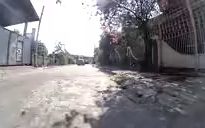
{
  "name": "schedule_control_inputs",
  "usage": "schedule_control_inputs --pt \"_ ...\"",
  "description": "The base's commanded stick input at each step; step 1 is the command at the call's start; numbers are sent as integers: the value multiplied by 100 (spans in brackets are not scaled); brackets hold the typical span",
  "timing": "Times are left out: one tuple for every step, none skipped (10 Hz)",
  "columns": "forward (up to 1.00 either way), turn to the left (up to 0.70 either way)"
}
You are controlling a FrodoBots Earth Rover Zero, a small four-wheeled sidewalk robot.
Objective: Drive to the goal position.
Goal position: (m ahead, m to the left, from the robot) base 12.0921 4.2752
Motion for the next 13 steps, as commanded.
schedule_control_inputs --pt "100 -3" --pt "100 -3" --pt "100 -3" --pt "100 -3" --pt "100 -3" --pt "100 -3" --pt "100 -2" --pt "100 30" --pt "100 40" --pt "100 31" --pt "100 13" --pt "100 2" --pt "100 0"
